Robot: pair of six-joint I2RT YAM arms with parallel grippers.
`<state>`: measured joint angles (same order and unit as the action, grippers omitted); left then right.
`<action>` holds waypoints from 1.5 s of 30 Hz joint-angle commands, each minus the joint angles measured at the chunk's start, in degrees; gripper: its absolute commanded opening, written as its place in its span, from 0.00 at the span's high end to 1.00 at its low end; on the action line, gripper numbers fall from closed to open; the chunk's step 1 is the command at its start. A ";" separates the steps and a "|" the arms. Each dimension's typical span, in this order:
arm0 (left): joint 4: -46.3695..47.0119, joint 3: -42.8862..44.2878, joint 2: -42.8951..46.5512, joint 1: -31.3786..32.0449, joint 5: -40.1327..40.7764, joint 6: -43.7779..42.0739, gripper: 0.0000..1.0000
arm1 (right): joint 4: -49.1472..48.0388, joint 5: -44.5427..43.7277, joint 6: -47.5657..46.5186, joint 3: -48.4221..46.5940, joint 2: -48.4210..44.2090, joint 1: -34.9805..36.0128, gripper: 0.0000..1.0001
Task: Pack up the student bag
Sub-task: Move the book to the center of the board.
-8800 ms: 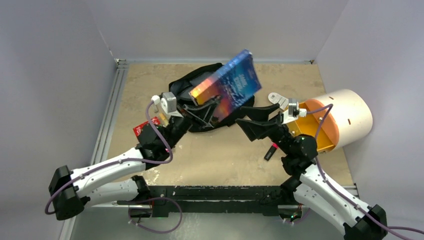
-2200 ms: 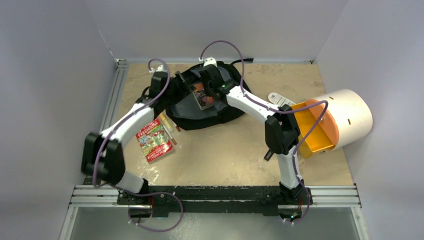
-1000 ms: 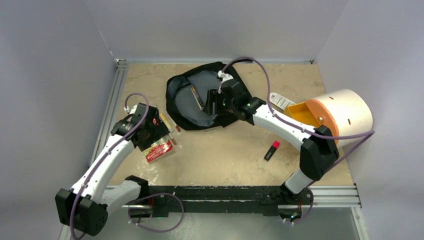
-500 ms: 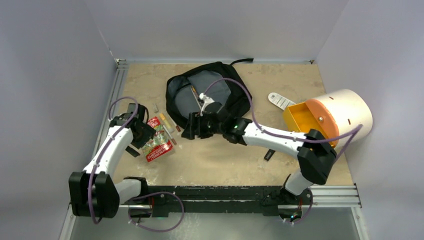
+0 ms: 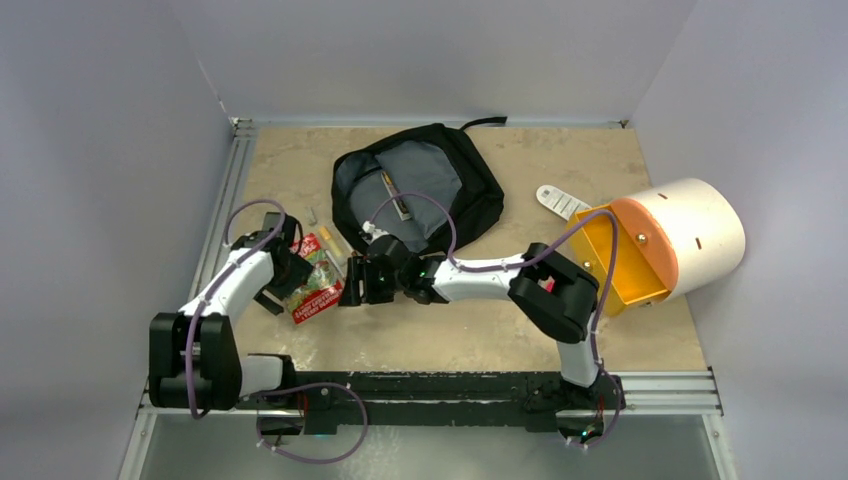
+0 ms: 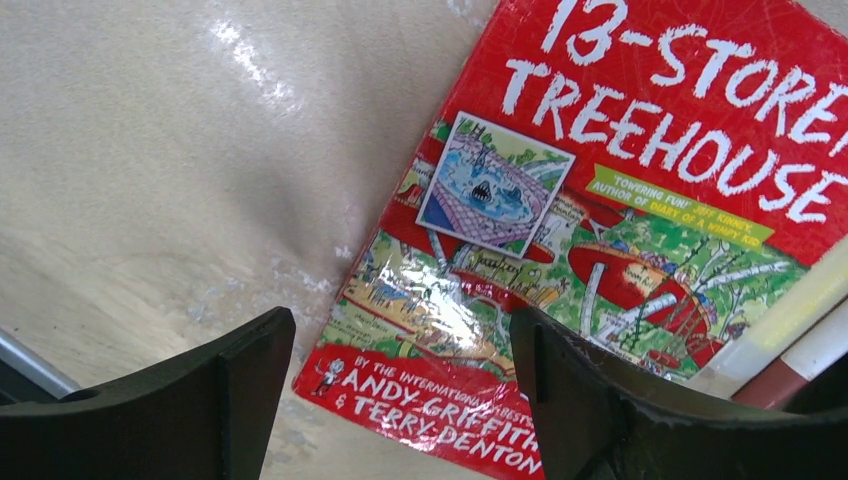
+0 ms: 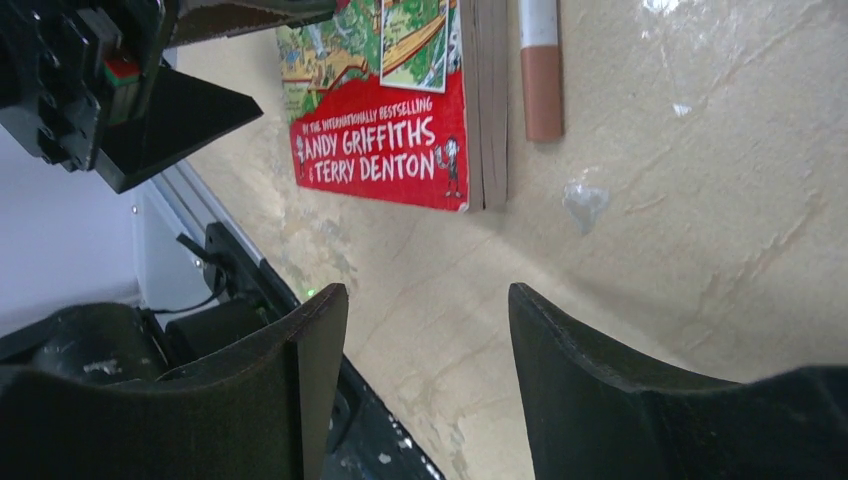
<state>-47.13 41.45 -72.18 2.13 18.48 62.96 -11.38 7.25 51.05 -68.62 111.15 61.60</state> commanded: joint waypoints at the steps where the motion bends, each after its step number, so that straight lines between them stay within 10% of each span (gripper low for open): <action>1: 4.96 -0.34 -2.06 -0.59 0.80 -1.59 0.23 | -4.06 -0.80 2.47 -4.08 0.81 0.03 0.39; 37: 11.28 -5.00 -1.37 -0.67 -5.02 -5.89 0.36 | 6.45 -7.79 0.89 -17.75 14.23 0.10 0.44; 45: 13.45 -6.03 -2.01 -0.67 -7.72 -7.02 0.37 | 5.77 -7.33 0.76 -17.82 14.84 0.09 0.64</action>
<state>-37.28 37.63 -72.64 1.39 15.81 57.23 -5.85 1.43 52.36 -85.25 125.36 61.52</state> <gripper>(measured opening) 0.636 0.407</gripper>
